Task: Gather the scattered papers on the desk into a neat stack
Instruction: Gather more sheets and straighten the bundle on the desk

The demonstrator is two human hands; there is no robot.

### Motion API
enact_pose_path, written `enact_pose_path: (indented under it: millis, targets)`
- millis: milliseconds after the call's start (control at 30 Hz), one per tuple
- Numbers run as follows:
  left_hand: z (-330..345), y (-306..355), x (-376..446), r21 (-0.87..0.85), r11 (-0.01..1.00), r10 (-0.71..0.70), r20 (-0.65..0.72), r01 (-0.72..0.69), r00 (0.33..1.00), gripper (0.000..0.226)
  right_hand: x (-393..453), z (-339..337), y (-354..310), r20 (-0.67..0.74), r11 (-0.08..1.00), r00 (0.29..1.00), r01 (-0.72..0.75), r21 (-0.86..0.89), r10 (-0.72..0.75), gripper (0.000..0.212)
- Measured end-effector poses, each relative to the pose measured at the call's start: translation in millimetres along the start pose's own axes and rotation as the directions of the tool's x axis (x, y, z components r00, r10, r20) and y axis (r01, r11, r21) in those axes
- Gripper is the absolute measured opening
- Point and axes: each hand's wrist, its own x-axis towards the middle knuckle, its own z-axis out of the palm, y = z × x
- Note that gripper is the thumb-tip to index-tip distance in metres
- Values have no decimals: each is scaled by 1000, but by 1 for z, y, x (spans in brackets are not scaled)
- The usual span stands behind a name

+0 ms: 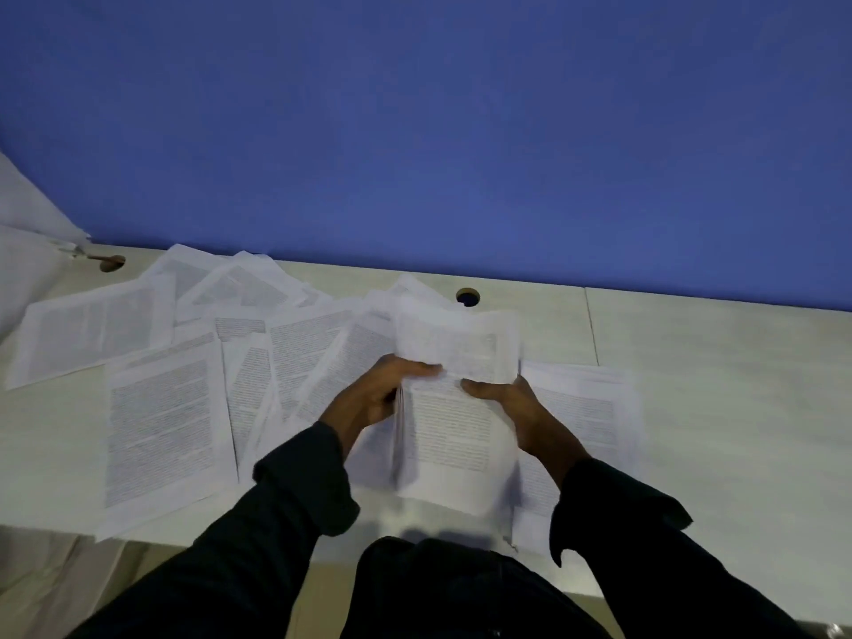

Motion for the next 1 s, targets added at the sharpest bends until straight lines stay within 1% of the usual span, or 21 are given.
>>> enact_pose_path:
  millis: [67,100,133,200,233,267,333,367,400,467,567,633,667,733,767,833,867,900,967,1000]
  targets:
    - [12,-6,19,159,987,37,2,-36,999,57,-8,-12,2,8,1000,1000,28,-13,-27,56]
    - [13,-11,29,167,985,46,15,-48,999,56,-16,-25,4,-21,1000,1000,20,-19,-21,54]
    - [16,-16,37,120,991,54,18,-56,998,52,-23,-41,6,-69,1000,998,8,-28,-10,52]
    - [30,-27,50,-7,999,45,-57,-45,997,41,-38,-72,12,-216,997,976,-22,-70,6,48]
    - [43,-34,55,-14,1000,25,-104,-27,994,38,-46,-88,16,-310,994,951,-23,-108,-11,43]
    - [58,-43,62,24,1000,9,-123,-6,992,35,-54,-103,19,-407,985,912,-27,-172,-46,35]
    - [88,-61,75,196,980,-14,-114,36,993,27,-67,-130,23,-563,940,815,-71,-333,-138,26]
    - [104,-70,82,284,957,-22,-110,52,994,24,-73,-146,26,-614,907,771,-123,-404,-169,27]
    - [114,-78,86,346,937,-15,-117,55,993,23,-80,-154,26,-640,869,747,-183,-459,-181,28]
    - [137,-90,95,458,888,28,-149,43,988,20,-91,-174,28,-688,820,704,-279,-499,-179,25]
    - [163,-103,109,624,781,132,-184,12,974,14,-102,-197,31,-718,797,679,-346,-496,-152,18]
    - [174,-106,113,674,739,188,-184,-16,965,11,-101,-204,35,-727,786,672,-369,-496,-143,16]
    - [177,-107,115,691,722,214,-181,-31,960,10,-99,-207,37,-732,780,666,-380,-497,-142,19]
    - [184,-107,117,734,678,253,-179,-42,951,12,-96,-206,39,-740,754,653,-402,-519,-161,27]
    - [186,-109,118,749,661,267,-184,-41,946,12,-95,-204,39,-737,718,646,-417,-557,-197,34]
    - [188,-112,118,768,639,301,-200,-42,932,12,-91,-201,39,-707,594,632,-449,-667,-317,52]
    - [188,-113,118,779,626,324,-219,-35,920,14,-88,-200,38,-679,547,632,-440,-712,-375,58]
    - [187,-113,117,778,628,327,-251,-11,911,19,-84,-197,37,-642,525,641,-404,-749,-421,58]
    - [184,-112,115,765,643,326,-327,46,887,31,-72,-189,33,-568,536,679,-295,-791,-465,47]
    - [181,-110,113,754,652,324,-370,78,871,35,-65,-183,32,-545,568,700,-238,-787,-462,40]
